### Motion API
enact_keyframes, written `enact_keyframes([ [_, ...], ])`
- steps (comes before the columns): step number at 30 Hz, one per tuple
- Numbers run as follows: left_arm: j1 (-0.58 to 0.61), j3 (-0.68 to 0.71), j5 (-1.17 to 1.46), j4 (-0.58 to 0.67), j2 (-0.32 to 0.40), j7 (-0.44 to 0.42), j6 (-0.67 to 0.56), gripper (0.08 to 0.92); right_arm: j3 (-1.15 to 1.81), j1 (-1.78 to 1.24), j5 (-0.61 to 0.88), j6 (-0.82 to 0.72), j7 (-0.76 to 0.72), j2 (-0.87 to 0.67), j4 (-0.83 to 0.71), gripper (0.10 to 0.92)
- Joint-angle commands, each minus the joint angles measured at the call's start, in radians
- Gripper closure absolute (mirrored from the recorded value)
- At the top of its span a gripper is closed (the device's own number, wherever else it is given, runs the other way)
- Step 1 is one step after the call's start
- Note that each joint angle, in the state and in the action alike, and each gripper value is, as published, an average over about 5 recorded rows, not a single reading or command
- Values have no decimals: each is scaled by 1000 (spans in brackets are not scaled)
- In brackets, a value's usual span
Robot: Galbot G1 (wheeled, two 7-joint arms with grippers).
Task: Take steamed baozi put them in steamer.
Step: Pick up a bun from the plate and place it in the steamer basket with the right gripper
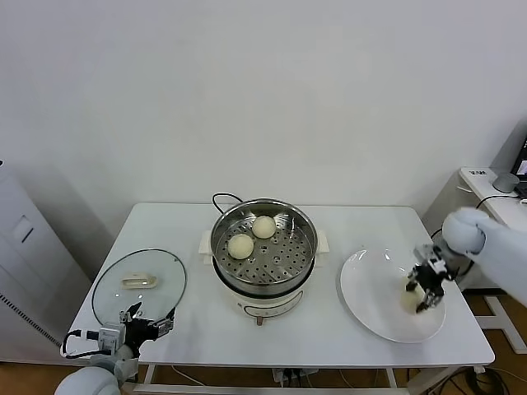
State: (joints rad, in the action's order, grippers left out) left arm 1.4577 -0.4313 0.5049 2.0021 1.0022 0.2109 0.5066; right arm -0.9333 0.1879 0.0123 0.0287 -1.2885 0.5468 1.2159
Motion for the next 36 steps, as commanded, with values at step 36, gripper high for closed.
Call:
enact_keyframes([
  [36, 16, -2, 1, -3, 6, -9, -21, 177, -115, 295, -34, 812, -55, 655, 77, 541],
])
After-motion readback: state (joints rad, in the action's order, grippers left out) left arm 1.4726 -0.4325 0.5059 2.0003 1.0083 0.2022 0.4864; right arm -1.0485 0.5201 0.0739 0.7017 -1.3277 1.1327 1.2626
